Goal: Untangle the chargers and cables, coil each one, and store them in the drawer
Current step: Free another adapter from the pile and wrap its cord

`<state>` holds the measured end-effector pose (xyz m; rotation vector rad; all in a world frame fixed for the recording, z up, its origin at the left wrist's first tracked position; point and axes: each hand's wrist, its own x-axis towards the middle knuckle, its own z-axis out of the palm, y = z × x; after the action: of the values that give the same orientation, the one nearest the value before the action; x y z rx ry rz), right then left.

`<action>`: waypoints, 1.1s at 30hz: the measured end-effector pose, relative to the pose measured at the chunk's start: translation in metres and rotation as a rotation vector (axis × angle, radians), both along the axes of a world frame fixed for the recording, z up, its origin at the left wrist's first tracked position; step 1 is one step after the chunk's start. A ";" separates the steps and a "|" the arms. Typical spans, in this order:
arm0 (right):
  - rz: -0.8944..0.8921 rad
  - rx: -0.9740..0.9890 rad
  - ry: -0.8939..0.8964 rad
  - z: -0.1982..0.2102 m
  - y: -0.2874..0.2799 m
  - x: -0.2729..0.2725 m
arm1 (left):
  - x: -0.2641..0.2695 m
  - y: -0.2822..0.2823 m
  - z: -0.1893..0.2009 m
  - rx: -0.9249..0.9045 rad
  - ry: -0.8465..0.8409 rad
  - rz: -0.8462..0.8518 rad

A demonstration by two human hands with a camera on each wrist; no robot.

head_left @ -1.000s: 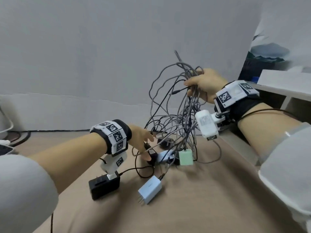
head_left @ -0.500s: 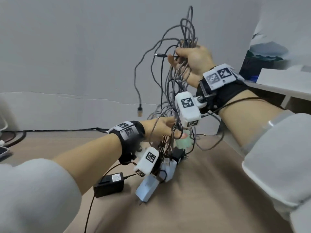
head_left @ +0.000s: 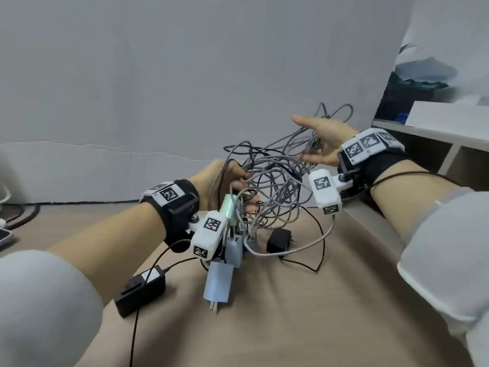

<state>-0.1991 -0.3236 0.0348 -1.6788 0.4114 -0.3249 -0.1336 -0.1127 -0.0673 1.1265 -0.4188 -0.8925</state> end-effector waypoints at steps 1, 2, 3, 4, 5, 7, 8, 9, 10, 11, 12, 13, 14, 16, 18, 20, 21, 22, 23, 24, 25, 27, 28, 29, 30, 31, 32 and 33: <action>0.035 -0.005 0.027 -0.001 -0.001 -0.003 | 0.001 0.003 0.002 0.020 -0.011 0.044; 0.068 0.003 0.044 -0.002 -0.002 -0.006 | 0.002 0.005 0.005 0.036 -0.027 0.087; 0.093 0.024 0.059 -0.004 -0.004 -0.007 | 0.002 0.008 0.007 0.028 -0.032 0.127; 0.118 0.039 0.067 -0.005 -0.008 -0.008 | 0.005 0.011 0.009 0.013 -0.022 0.163; 0.129 0.038 0.078 -0.006 -0.011 -0.007 | 0.007 0.014 0.011 -0.014 -0.004 0.183; 0.102 -0.062 0.127 -0.009 -0.014 -0.010 | 0.013 0.019 0.013 -0.067 0.052 0.227; 0.061 -0.150 0.136 -0.011 -0.014 -0.012 | 0.017 0.021 0.014 -0.094 0.075 0.252; 0.027 -0.225 0.126 -0.014 -0.014 -0.013 | 0.019 0.023 0.015 -0.121 0.098 0.274; 0.028 -0.274 0.113 -0.018 -0.013 -0.016 | 0.020 0.023 0.017 -0.134 0.115 0.294; 0.074 -0.311 0.106 -0.022 -0.011 -0.018 | 0.019 0.023 0.021 -0.138 0.116 0.297; 0.176 -0.331 0.119 -0.026 -0.007 -0.021 | 0.018 0.023 0.024 -0.131 0.100 0.295; 0.313 -0.347 0.152 -0.030 -0.002 -0.023 | 0.017 0.022 0.027 -0.118 0.076 0.289; 0.461 -0.364 0.200 -0.034 0.004 -0.026 | 0.015 0.020 0.030 -0.100 0.049 0.273; 0.655 -0.446 0.306 -0.044 0.018 -0.027 | 0.011 0.017 0.037 -0.083 0.017 0.199; 0.672 -0.545 0.333 -0.057 0.037 -0.021 | 0.007 0.014 0.042 -0.088 0.005 0.100; 0.615 -0.635 0.289 -0.070 0.050 -0.010 | 0.003 0.009 0.045 -0.103 -0.028 0.019; 0.589 -0.704 0.275 -0.074 0.054 -0.006 | 0.001 0.008 0.047 -0.113 -0.060 -0.007; 0.584 -0.767 0.280 -0.077 0.058 -0.004 | -0.001 0.008 0.047 -0.123 -0.092 -0.030; 0.590 -0.798 0.268 -0.082 0.058 0.000 | -0.002 0.008 0.047 -0.129 -0.116 -0.059; 0.580 -0.767 0.204 -0.087 0.057 0.004 | -0.002 0.010 0.046 -0.130 -0.133 -0.092; 0.558 -0.632 0.100 -0.089 0.056 0.006 | -0.002 0.011 0.044 -0.126 -0.141 -0.118; 0.594 -0.220 -0.087 -0.091 0.052 0.014 | -0.001 0.012 0.040 -0.126 -0.135 -0.144; 0.632 -0.064 -0.128 -0.091 0.052 0.017 | -0.001 0.013 0.038 -0.132 -0.124 -0.151; 0.640 -0.031 -0.166 -0.092 0.053 0.019 | -0.002 0.013 0.037 -0.134 -0.118 -0.163; 0.598 -0.082 -0.167 -0.096 0.054 0.024 | -0.001 0.012 0.036 -0.129 -0.118 -0.173; 0.514 -0.168 -0.146 -0.101 0.050 0.032 | -0.002 0.012 0.035 -0.118 -0.127 -0.178; 0.424 -0.204 -0.110 -0.105 0.044 0.040 | -0.002 0.012 0.035 -0.106 -0.133 -0.178; 0.346 -0.281 -0.085 -0.109 0.039 0.047 | -0.001 0.012 0.034 -0.099 -0.134 -0.177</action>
<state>-0.1516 -0.2850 -0.0740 -1.9640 0.0068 -0.2024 -0.1350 -0.1009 -0.0330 1.0737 -0.6746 -0.9426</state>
